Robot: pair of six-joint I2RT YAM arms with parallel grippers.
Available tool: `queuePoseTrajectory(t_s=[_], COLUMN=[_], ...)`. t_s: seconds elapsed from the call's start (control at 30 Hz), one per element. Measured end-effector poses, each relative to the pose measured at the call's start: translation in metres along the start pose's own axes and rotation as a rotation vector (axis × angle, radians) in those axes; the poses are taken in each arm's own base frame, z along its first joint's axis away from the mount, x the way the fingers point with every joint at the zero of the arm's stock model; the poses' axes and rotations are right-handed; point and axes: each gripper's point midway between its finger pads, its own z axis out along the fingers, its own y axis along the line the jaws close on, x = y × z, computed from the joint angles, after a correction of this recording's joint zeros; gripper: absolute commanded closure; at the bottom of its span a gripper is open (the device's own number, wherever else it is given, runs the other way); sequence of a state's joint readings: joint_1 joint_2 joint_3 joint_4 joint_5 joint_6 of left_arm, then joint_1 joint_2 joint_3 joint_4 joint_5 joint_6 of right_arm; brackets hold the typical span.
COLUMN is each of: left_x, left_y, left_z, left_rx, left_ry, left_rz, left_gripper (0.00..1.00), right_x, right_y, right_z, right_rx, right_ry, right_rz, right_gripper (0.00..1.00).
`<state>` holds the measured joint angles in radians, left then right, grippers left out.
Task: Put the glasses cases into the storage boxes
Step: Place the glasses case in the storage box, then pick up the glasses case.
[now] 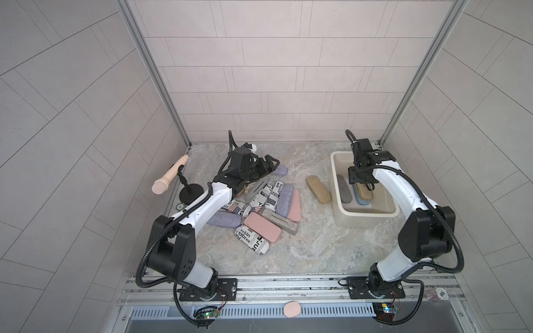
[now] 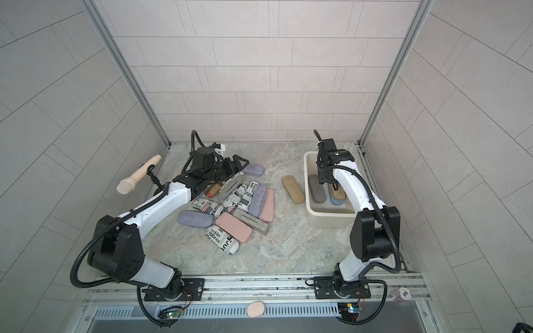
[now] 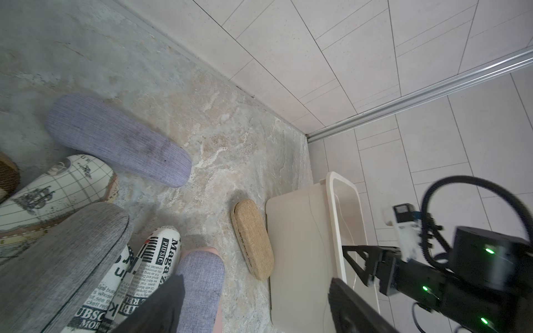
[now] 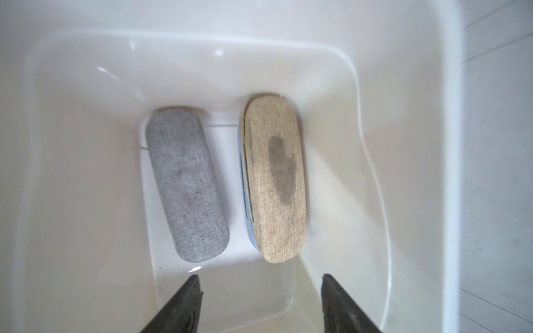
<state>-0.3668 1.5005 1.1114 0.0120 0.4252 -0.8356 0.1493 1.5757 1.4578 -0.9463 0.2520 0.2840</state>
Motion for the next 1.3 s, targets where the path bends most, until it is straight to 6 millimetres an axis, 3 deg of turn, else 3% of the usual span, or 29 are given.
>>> queuePoseTrajectory(t_s=[0.07,0.17,0.27,0.43,0.57,0.67,0.9,1.3], left_x=[-0.004,-0.018,-0.040,-0.065,-0.075,-0.076,-0.075,-0.075], left_y=[0.003,0.011,0.025,0.055,0.072,0.073,0.071,0.061], left_z=[-0.005,-0.014,-0.027,-0.048,-0.055,-0.056,-0.055,-0.053], left_rx=[-0.022,-0.058,-0.106,-0.186,-0.220,-0.218,-0.203,-0.155], left_ry=[-0.019,-0.074,-0.153,-0.255,-0.290,-0.294,-0.285,-0.271], left_rz=[-0.001,-0.009,-0.029,-0.089,-0.135,-0.150,-0.159,-0.165], left_gripper=[0.14,0.14,0.14,0.14,0.14,0.14,0.14,0.14], right_x=[-0.005,0.011,0.027,0.034,0.056,0.076,0.086,0.091], right_y=[0.024,0.088,0.128,0.180,0.240,0.268,0.296,0.301], right_z=[-0.030,-0.079,-0.104,-0.099,-0.075,-0.055,-0.035,-0.016], right_rx=[-0.020,-0.162,-0.284,-0.375,-0.436,-0.474,-0.527,-0.589], right_ry=[-0.114,-0.297,-0.357,-0.316,-0.214,-0.135,-0.064,-0.005], right_rz=[-0.018,-0.097,-0.103,-0.093,-0.145,-0.153,-0.093,-0.009], right_gripper=[0.35,0.34,0.34,0.34,0.33,0.32,0.31,0.30])
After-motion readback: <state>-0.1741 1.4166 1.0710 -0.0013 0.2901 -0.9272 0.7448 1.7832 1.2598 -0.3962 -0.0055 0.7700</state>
